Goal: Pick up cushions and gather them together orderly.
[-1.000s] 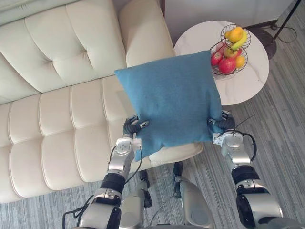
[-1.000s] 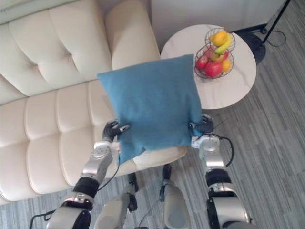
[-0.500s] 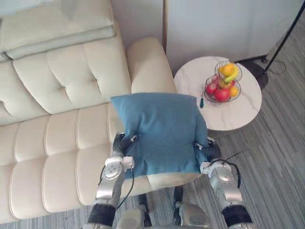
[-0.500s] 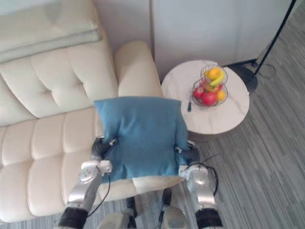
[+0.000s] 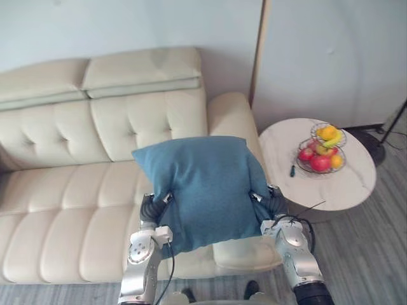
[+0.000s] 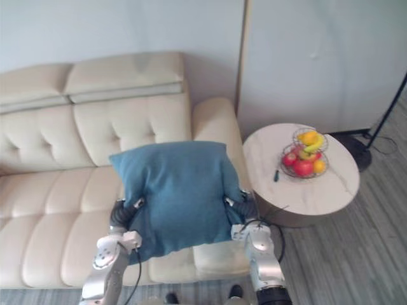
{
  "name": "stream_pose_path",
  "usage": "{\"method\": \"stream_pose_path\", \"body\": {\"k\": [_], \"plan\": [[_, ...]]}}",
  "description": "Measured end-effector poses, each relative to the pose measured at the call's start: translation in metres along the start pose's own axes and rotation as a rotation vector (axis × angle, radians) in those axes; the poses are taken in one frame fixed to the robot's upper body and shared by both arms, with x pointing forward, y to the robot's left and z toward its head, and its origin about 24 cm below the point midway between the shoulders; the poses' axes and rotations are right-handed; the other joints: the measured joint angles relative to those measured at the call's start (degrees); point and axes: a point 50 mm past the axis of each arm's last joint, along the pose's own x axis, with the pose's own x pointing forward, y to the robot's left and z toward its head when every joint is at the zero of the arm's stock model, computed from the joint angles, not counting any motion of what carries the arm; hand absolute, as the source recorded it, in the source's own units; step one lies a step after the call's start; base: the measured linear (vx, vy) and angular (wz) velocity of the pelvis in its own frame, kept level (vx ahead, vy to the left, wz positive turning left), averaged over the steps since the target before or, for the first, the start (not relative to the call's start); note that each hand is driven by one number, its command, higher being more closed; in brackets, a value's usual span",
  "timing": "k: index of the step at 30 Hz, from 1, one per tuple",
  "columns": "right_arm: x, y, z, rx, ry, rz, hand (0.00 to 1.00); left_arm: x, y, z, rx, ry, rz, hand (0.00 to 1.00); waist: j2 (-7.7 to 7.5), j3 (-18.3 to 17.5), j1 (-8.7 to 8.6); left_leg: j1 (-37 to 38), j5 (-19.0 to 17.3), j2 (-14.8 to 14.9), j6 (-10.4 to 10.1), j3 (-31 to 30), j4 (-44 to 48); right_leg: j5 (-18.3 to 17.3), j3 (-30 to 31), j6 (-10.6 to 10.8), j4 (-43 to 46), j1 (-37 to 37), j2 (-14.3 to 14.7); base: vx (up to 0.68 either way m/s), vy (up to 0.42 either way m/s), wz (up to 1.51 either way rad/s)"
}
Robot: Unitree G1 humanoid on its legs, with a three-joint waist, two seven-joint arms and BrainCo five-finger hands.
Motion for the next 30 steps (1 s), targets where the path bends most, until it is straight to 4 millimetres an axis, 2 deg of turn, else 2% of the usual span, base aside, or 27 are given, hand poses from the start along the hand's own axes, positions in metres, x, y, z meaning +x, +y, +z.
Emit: {"method": "stream_pose_path", "body": {"k": [1, 4, 5, 6, 7, 8, 10, 11, 12, 13, 14, 15, 16, 17, 18, 19, 20, 21, 22, 23, 24, 25, 26, 27, 29, 30], "plan": [[0.0, 0.001, -0.002, 0.006, 0.009, -0.002, 1.0, 0.0, 0.002, -0.001, 0.008, 0.004, 0.001, 1.0, -0.47, 0.13, 0.2, 1.62, 2.06, -1.92, 1.16, -0.6, -3.64, 1.15, -0.46, 0.61, 0.83, 0.1, -1.4, -0.07, 0.346, 0.74], [-0.005, 0.001, -0.016, 0.041, 0.063, -0.025, 1.0, -0.004, 0.007, -0.01, 0.013, 0.042, 0.018, 1.0, -0.91, 0.16, 0.77, 4.54, 3.44, -4.63, 2.75, -2.76, -6.76, 2.78, -2.11, 1.67, 4.4, 1.42, -4.32, -0.06, 0.256, 0.51], [-0.01, 0.0, -0.022, 0.046, 0.087, -0.035, 1.0, -0.005, 0.007, -0.014, 0.016, 0.06, 0.021, 1.0, -0.88, 0.39, 0.76, 4.97, 3.29, -5.46, 4.08, -4.51, -7.19, 2.99, -1.33, 1.33, 10.94, -0.06, -6.42, -0.07, 0.197, 0.58], [-0.013, -0.001, -0.025, 0.053, 0.098, -0.041, 1.0, -0.005, 0.008, -0.016, 0.017, 0.069, 0.023, 1.0, -0.84, 0.48, 0.75, 5.13, 2.92, -5.65, 4.43, -5.86, -7.33, 3.53, 0.48, 0.52, 13.95, -1.08, -6.91, -0.08, 0.236, 0.76], [-0.017, 0.0, -0.03, 0.064, 0.115, -0.046, 1.0, -0.006, 0.009, -0.019, 0.019, 0.082, 0.026, 1.0, -0.9, 0.85, 0.29, 5.45, 2.46, -5.52, 5.33, -7.99, -7.13, 2.23, 6.89, -0.62, 19.33, -3.82, -6.43, -0.06, 0.193, 0.78], [-0.02, 0.0, -0.034, 0.078, 0.129, -0.056, 1.0, -0.006, 0.01, -0.021, 0.023, 0.09, 0.027, 1.0, -0.68, 1.15, -0.46, 5.01, 2.43, -4.99, 5.43, -10.06, -7.04, -1.85, 12.48, 0.62, 22.47, -5.32, -3.88, -0.02, 0.109, 0.86], [-0.023, 0.001, -0.037, 0.095, 0.141, -0.065, 1.0, -0.006, 0.012, -0.021, 0.033, 0.094, 0.024, 1.0, -1.78, 2.07, -0.91, 4.82, 2.37, -4.86, 5.53, -11.61, -6.83, -6.6, 17.27, 2.69, 25.11, -6.57, 0.5, -0.01, 0.037, 0.74], [-0.024, 0.003, -0.039, 0.111, 0.146, -0.072, 1.0, -0.006, 0.013, -0.023, 0.041, 0.103, 0.026, 1.0, -3.43, 2.51, -0.82, 4.82, 2.13, -5.66, 5.9, -11.98, -6.81, -8.8, 17.86, 3.43, 26.33, -7.93, 2.88, -0.01, 0.015, 0.51], [-0.025, 0.003, -0.039, 0.113, 0.146, -0.072, 1.0, -0.006, 0.013, -0.023, 0.044, 0.105, 0.026, 1.0, -3.94, 2.6, -0.76, 4.77, 2.08, -6.04, 5.98, -12.19, -6.69, -9.56, 17.42, 3.21, 26.8, -8.5, 3.7, 0.01, -0.023, 0.46], [-0.026, 0.002, -0.04, 0.109, 0.149, -0.076, 1.0, -0.006, 0.012, -0.024, 0.06, 0.112, 0.018, 1.0, -4.69, 2.34, -0.78, 3.98, 1.8, -7.09, 6.36, -13.16, -5.92, -10.71, 16.31, 2.82, 26.47, -9.79, 5.95, 0.04, -0.038, 0.36], [-0.027, 0.0, -0.04, 0.106, 0.149, -0.078, 1.0, -0.006, 0.01, -0.024, 0.064, 0.114, 0.011, 1.0, -4.79, 2.24, -0.83, 3.52, 1.67, -7.47, 6.5, -13.47, -5.42, -10.84, 16.31, 2.52, 25.6, -9.66, 6.71, 0.03, -0.042, 0.56], [-0.029, -0.003, -0.041, 0.101, 0.153, -0.087, 1.0, -0.007, 0.006, -0.025, 0.066, 0.118, -0.006, 1.0, -5.57, 1.76, -1.07, 2.84, 1.44, -8.63, 6.55, -14.89, -5.21, -10.6, 16.52, -1.01, 21.97, -8.88, 7.8, 0.05, -0.057, 0.51], [-0.03, -0.004, -0.042, 0.096, 0.156, -0.09, 1.0, -0.007, 0.004, -0.025, 0.068, 0.119, -0.017, 1.0, -5.73, 1.66, -1.19, 2.76, 1.32, -9.34, 6.51, -15.43, -5.26, -10.62, 16.65, -2.99, 19.94, -8.12, 7.91, 0.08, -0.085, 0.76], [-0.033, -0.009, -0.044, 0.084, 0.165, -0.103, 1.0, -0.007, -0.003, -0.023, 0.077, 0.113, -0.043, 1.0, -6.22, 0.97, -1.44, 2.05, -0.32, -10.84, 6.18, -15.88, -3.6, -11.9, 15.38, -4.68, 13.62, -4.83, 7.04, 0.12, -0.098, 0.61], [-0.034, -0.013, -0.045, 0.076, 0.17, -0.112, 1.0, -0.008, -0.007, -0.025, 0.072, 0.118, -0.049, 1.0, -5.35, 0.5, -1.66, 1.11, -1.29, -10.31, 6.33, -15.69, -1.19, -11.2, 13.58, -4.71, 11.91, -4.12, 6.87, 0.19, -0.094, 0.74], [-0.035, -0.015, -0.041, 0.069, 0.157, -0.12, 1.0, -0.008, -0.011, -0.023, 0.065, 0.109, -0.06, 1.0, -4.48, 0.34, -1.61, -1.49, -3.97, -7.3, 5.71, -10.91, 6.56, -10.49, 11.9, -4.9, 10.26, -2.45, 7.11, 0.27, -0.13, 0.32], [-0.034, -0.014, -0.035, 0.068, 0.132, -0.118, 1.0, -0.008, -0.011, -0.024, 0.059, 0.111, -0.056, 1.0, -4.14, 0.67, -0.58, -2.71, -6.47, -4.88, 4.15, -8.18, 13.47, -10.36, 12.2, -5.11, 10.07, -0.61, 7.81, 0.24, -0.107, 0.11], [-0.034, -0.014, -0.033, 0.067, 0.122, -0.117, 1.0, -0.009, -0.01, -0.025, 0.06, 0.115, -0.053, 1.0, -4.25, 0.64, 0.0, -3.1, -7.03, -4.0, 4.2, -6.39, 16.74, -10.34, 12.6, -5.15, 10.01, 0.35, 7.95, 0.23, -0.097, -0.2], [-0.034, -0.014, -0.026, 0.059, 0.093, -0.116, 1.0, -0.011, -0.007, -0.027, 0.062, 0.123, -0.045, 1.0, -5.19, 0.6, 0.42, -4.75, -8.39, -1.44, 4.05, -2.44, 24.67, -10.33, 13.54, -5.17, 9.33, 3.02, 7.87, 0.11, -0.014, -0.16], [-0.034, -0.014, -0.023, 0.057, 0.08, -0.115, 1.0, -0.012, -0.007, -0.027, 0.062, 0.126, -0.043, 1.0, -5.27, 0.03, 0.57, -5.09, -8.94, -0.02, 4.77, -0.91, 27.18, -10.36, 13.52, -5.2, 8.99, 3.09, 7.9, 0.17, -0.004, -0.34], [-0.029, -0.013, -0.016, 0.05, 0.045, -0.108, 1.0, -0.012, -0.005, -0.027, 0.061, 0.123, -0.038, 1.0, -5.54, -0.88, 1.39, -5.99, -9.8, 3.07, 6.22, 0.77, 29.05, -10.41, 14.62, -5.27, 7.86, 3.71, 7.84, 0.17, 0.037, -0.6], [-0.023, -0.011, -0.01, 0.048, 0.012, -0.098, 1.0, -0.011, -0.005, -0.025, 0.059, 0.113, -0.037, 1.0, -5.68, -0.9, 1.63, -6.13, -9.42, 4.5, 6.25, -0.39, 25.84, -10.41, 16.58, -5.27, 6.42, 3.9, 7.6, 0.19, 0.062, -0.77], [-0.02, -0.01, -0.008, 0.046, 0.002, -0.094, 1.0, -0.011, -0.004, -0.024, 0.059, 0.107, -0.038, 1.0, -5.44, -0.96, 1.7, -6.1, -8.24, 4.7, 6.01, -1.64, 22.26, -10.34, 17.73, -5.16, 6.21, 3.68, 7.61, 0.24, 0.208, -0.86], [-0.016, -0.01, -0.009, 0.027, 0.006, -0.089, 1.0, -0.011, -0.005, -0.023, 0.057, 0.1, -0.047, 1.0, -4.15, -1.75, 1.7, -4.61, -1.72, 4.51, 2.18, -8.14, 13.51, -9.68, 20.41, -4.02, 5.51, 2.43, 8.04, 0.19, 0.222, -0.74], [-0.014, -0.01, -0.02, 0.021, 0.058, -0.087, 1.0, -0.01, -0.002, -0.023, 0.069, 0.1, -0.048, 1.0, -5.05, -1.95, 1.74, -2.52, -0.68, 2.31, 0.49, -10.34, 9.06, -7.17, 23.73, -2.2, 2.55, 2.45, 7.44, 0.14, 0.21, -0.62], [-0.014, -0.01, -0.025, 0.02, 0.083, -0.087, 1.0, -0.011, -0.001, -0.023, 0.077, 0.102, -0.048, 1.0, -5.61, -1.86, 1.58, -1.63, -0.68, 1.35, 0.49, -10.49, 7.7, -6.4, 24.51, -1.6, 1.19, 2.79, 6.76, 0.09, 0.18, -0.46]]}}
